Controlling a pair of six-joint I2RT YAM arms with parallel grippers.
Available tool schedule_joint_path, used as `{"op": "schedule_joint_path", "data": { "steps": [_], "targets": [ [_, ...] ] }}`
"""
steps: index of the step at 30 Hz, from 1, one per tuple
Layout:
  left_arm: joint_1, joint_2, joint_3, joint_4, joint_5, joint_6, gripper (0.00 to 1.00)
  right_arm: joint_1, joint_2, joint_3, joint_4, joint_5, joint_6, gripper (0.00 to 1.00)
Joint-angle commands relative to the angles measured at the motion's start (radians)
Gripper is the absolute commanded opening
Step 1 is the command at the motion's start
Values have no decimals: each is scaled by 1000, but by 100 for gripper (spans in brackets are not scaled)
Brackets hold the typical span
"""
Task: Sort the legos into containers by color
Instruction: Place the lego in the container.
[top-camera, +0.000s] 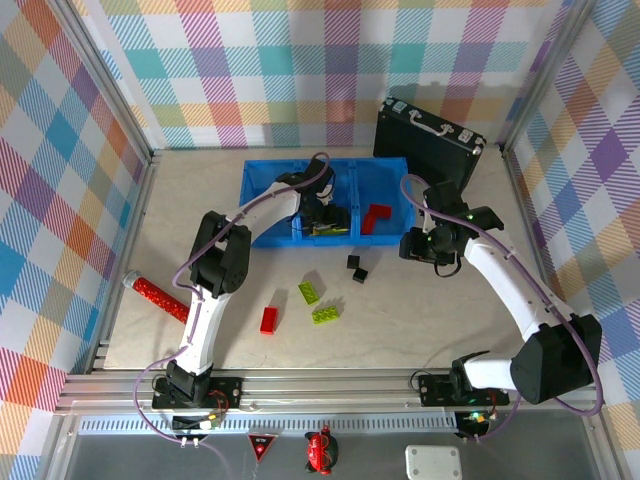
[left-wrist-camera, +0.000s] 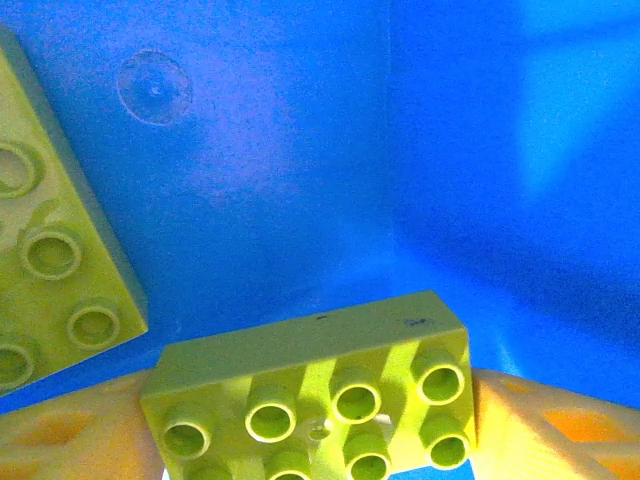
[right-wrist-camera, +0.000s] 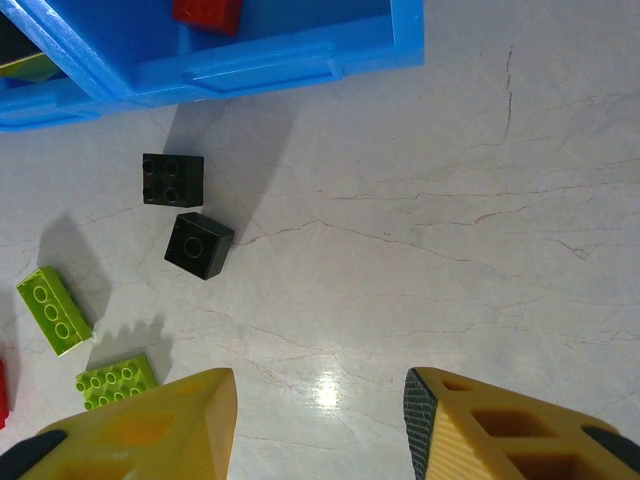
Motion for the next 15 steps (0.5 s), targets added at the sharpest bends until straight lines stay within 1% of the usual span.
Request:
{"op": "schedule_joint_path", "data": {
  "steps": [1,10,15],
  "targets": [
    [7,-30,27,-36,10,24,75,6,-25,-3,-20,0,12,49],
    [7,-82,29,-43,21,26,76,6,-19,-3,-8,-18,15,49],
    [7,-140,10,-47,11,28,76,9,-7,-2,8,-35,23,49]
  ]
}}
